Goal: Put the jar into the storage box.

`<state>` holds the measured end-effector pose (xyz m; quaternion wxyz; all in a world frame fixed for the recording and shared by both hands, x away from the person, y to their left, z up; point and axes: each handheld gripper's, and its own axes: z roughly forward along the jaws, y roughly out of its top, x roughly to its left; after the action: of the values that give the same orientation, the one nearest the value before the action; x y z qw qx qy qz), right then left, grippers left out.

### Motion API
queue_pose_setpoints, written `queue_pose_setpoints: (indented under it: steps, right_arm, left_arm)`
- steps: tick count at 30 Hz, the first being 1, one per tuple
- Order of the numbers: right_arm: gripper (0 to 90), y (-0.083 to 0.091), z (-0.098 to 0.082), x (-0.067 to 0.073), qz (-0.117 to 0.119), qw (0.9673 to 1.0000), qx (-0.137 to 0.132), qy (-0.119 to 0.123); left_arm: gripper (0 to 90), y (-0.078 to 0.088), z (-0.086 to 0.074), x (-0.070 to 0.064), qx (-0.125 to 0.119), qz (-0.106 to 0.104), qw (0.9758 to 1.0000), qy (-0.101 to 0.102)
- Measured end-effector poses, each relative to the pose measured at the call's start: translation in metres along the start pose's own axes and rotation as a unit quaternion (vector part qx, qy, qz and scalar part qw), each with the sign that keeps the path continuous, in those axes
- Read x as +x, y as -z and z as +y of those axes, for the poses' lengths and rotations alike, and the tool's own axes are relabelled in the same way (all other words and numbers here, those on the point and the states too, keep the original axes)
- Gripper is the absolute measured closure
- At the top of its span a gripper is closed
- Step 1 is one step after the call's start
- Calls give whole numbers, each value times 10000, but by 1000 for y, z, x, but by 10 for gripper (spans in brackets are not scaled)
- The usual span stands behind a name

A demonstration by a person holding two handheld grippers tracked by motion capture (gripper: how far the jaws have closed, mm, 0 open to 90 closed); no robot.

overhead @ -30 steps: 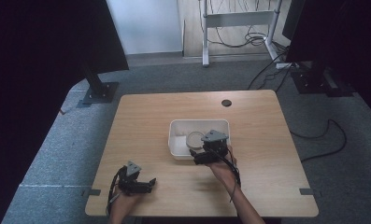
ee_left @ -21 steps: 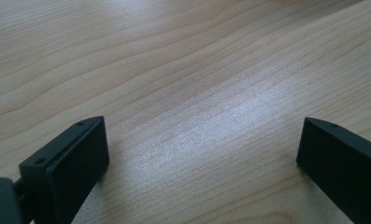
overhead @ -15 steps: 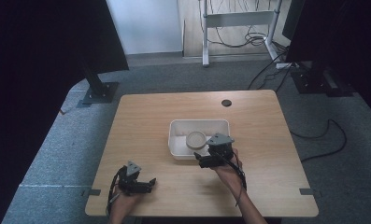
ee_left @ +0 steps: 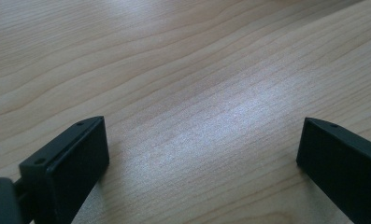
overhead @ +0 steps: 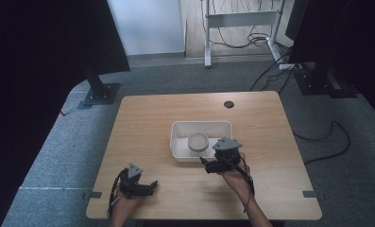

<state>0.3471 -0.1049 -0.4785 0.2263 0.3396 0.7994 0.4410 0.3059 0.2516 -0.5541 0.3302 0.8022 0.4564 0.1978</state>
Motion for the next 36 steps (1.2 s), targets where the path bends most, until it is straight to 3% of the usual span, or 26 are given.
queue_pose_setpoints:
  steps: [15,36]
  right_arm:
    - [36,17,-7,-5,13,10000,20,11]
    - [40,47,-31,-19,-209,9997,26,-95]
  left_arm:
    - [24,0,0,0,-8,-1,10000,8]
    - [24,0,0,0,4,1,10000,-6]
